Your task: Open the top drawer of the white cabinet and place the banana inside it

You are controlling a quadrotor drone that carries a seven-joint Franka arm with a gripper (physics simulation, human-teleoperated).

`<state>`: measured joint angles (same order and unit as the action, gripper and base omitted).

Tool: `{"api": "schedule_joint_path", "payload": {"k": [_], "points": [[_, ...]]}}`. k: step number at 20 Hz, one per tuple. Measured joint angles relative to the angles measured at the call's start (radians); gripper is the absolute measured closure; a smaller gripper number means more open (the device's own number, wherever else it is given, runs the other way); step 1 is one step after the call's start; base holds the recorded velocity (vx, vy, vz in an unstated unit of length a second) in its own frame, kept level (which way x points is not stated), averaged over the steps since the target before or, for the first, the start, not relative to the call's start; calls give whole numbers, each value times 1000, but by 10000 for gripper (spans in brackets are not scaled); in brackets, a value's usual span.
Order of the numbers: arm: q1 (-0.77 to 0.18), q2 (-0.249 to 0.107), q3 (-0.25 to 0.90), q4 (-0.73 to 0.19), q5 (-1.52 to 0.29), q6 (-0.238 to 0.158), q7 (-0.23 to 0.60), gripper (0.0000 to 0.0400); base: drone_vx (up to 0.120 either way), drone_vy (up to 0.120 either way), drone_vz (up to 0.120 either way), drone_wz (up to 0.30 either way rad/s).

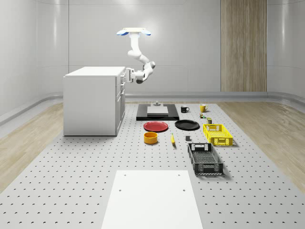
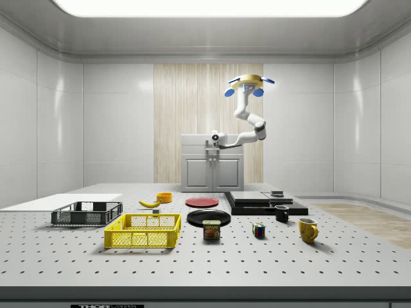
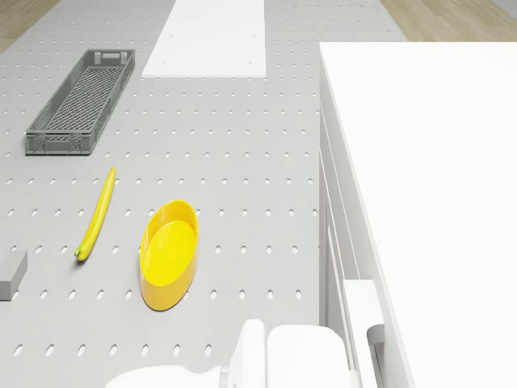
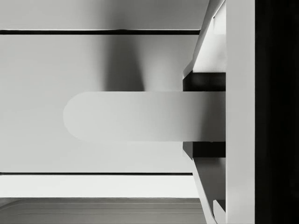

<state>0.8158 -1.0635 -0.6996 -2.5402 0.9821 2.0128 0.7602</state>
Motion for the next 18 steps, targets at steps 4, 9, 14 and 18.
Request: {"api": "schedule_joint_path", "payload": {"k": [4,9,14,18], "points": [[-8,-2,-8,4,-9,-14,4,288,0,0,0,0],[-15,-6,-19,9,-22,-29,20,288,0,0,0,0],[-25,-8,-36,15,-37,-50,2,280,0,0,0,0],[-99,60,-84,49,-103,-212,-56,44,0,0,0,0]]}}
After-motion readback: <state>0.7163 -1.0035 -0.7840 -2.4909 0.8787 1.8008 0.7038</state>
